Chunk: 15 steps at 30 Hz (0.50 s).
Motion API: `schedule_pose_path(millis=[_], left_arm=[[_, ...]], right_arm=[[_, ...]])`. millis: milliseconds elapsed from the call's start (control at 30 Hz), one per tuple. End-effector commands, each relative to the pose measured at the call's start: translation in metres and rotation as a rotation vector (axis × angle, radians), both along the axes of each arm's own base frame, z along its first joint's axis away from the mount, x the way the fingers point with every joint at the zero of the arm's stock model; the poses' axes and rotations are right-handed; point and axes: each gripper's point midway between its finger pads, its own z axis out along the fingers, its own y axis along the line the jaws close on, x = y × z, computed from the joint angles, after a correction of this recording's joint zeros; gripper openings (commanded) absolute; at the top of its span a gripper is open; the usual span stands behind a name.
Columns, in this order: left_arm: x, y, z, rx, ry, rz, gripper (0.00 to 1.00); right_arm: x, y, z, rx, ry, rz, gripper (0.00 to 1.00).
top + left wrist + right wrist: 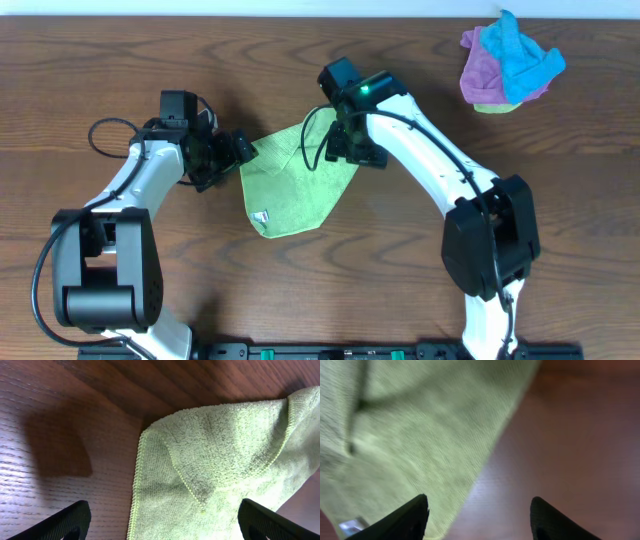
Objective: Fold the cloth
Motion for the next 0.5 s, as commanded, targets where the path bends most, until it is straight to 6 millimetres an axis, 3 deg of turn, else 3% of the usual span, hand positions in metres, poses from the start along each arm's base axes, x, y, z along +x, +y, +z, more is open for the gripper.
schedule_pose_path(millis=[0, 100, 267, 467], left_arm=[[0.002, -0.003, 0.002, -0.022, 0.002, 0.004, 0.96], [0.002, -0.005, 0.003, -0.038, 0.006, 0.010, 0.96], [0.004, -0.009, 0.008, -0.069, 0.001, 0.005, 0.95], [0.015, -0.009, 0.036, -0.075, -0.066, -0.014, 0.96]], right_arm=[[0.007, 0.026, 0.007, 0.102, -0.041, 0.099, 0.66], [0.021, 0.046, 0.001, 0.156, -0.093, 0.118, 0.66], [0.033, 0.075, -0.030, 0.263, -0.075, 0.127, 0.64], [0.036, 0.100, -0.065, 0.364, -0.021, 0.111, 0.60]])
